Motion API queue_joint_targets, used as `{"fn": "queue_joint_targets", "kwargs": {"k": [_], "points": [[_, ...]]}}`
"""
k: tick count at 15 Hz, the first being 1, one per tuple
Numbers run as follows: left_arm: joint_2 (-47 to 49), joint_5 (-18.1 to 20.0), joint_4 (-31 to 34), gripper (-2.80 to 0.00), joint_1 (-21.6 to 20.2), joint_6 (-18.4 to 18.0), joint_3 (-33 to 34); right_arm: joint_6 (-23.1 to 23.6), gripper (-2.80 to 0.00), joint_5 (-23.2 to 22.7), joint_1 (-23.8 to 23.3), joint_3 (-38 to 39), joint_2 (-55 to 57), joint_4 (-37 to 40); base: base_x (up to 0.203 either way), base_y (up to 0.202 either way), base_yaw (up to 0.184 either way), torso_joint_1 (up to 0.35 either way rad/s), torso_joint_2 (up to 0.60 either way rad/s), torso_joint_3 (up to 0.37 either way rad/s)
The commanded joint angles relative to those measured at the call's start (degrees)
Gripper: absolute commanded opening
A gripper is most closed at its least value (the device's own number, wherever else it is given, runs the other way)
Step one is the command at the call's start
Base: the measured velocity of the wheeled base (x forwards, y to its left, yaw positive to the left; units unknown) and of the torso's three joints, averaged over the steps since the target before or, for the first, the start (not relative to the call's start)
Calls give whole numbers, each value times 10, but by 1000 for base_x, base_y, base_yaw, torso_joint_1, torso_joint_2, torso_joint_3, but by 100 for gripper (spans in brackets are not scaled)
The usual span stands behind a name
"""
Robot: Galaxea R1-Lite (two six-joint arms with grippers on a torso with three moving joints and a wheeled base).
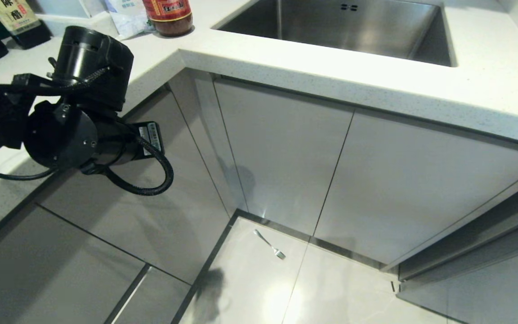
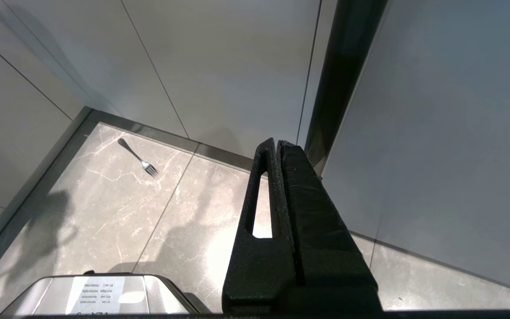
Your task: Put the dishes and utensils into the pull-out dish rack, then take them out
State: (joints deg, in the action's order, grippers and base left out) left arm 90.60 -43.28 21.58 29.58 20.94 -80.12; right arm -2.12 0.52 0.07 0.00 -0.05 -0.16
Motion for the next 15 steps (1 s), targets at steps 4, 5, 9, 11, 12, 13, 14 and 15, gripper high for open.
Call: {"fn": "queue_joint_targets", "kwargs": {"k": [4,5,9,11,12,13,14,15], "points": [[-13,-12,1,-280,43,2,12,0,-280,0,0,0,0,0,0,0,0,0,0,0],[-24,-11,2,-280,54,2,15,0,-280,0,0,0,0,0,0,0,0,0,0,0],[-113,8,3,-280,66,-32,27,0,-280,0,0,0,0,0,0,0,0,0,0,0],[-194,52,2,-280,58,-82,38,0,-280,0,0,0,0,0,0,0,0,0,0,0],[-240,87,-2,-280,43,-115,47,-1,-280,0,0,0,0,0,0,0,0,0,0,0],[-291,136,-8,-280,14,-153,56,0,-280,0,0,0,0,0,0,0,0,0,0,0],[-338,195,-15,-280,-34,-189,64,-1,-280,0,0,0,0,0,0,0,0,0,0,0],[-378,252,-20,-280,-78,-216,69,-1,-280,0,0,0,0,0,0,0,0,0,0,0]]}}
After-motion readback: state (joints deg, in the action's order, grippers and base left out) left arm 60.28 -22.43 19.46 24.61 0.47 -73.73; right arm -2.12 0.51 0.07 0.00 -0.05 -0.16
